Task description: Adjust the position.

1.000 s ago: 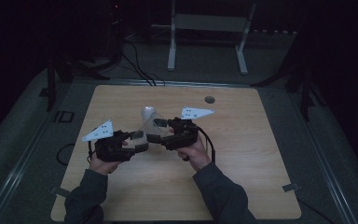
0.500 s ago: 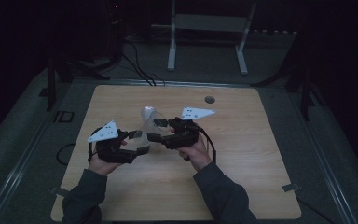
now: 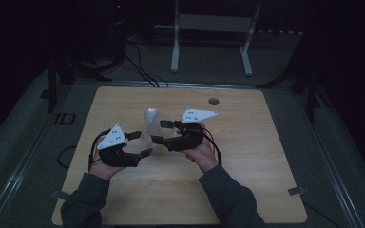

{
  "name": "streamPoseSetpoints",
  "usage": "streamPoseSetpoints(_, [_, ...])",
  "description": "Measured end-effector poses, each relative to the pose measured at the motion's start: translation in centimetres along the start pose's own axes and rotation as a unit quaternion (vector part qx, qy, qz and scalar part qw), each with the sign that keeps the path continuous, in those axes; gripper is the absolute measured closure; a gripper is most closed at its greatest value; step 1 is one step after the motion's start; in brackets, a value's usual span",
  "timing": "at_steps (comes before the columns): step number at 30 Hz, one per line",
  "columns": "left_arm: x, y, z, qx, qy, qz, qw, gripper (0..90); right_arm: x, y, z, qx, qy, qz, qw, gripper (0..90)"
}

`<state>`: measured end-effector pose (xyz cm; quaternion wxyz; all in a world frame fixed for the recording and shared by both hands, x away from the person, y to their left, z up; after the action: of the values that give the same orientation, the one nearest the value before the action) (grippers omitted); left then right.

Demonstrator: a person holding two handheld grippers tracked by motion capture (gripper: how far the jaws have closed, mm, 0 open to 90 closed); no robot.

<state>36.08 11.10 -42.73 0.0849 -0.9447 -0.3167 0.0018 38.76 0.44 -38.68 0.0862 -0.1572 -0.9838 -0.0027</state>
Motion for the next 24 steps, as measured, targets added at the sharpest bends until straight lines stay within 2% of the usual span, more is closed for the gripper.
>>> streamPoseSetpoints(10, [0.2, 0.2, 0.3, 0.017, 0.028, -0.028, 0.9991, 27.6, -0.1, 0.3, 0.5, 0.035, -0.026, 0.026, 0.9987, 30.0])
streamPoseSetpoints(12, [0.2, 0.4, 0.4, 0.022, 0.032, -0.03, 0.9988, 27.6, -0.1, 0.4, 0.6, 0.038, -0.03, 0.028, 0.9985, 30.0])
streamPoseSetpoints(13, [0.1, 0.5, 0.5, 0.024, 0.032, -0.031, 0.9987, 27.5, -0.1, 0.5, 0.7, 0.048, -0.04, 0.035, 0.9975, 30.0])
streamPoseSetpoints(19, [-0.1, 1.0, 0.9, 0.043, 0.053, -0.031, 0.9972, 27.2, 0.3, 0.9, 1.0, 0.068, -0.05, 0.036, 0.9958, 30.0])
streamPoseSetpoints(24, [-0.3, 1.4, 1.1, 0.047, 0.056, -0.027, 0.997, 28.6, 0.7, 1.3, 1.7, 0.091, -0.067, 0.033, 0.9931, 30.0])
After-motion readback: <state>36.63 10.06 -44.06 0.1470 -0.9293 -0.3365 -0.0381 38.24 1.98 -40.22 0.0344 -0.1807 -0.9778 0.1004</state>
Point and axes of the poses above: each handheld gripper's, and its own axes: y roughly forward along the jaws, z roughly out of its underside, x roughly to its left, the point moved 9 cm from there along y, roughly forward along the jaws, and after that the axes turned 14 degrees about -x, right-handed, at the moved point
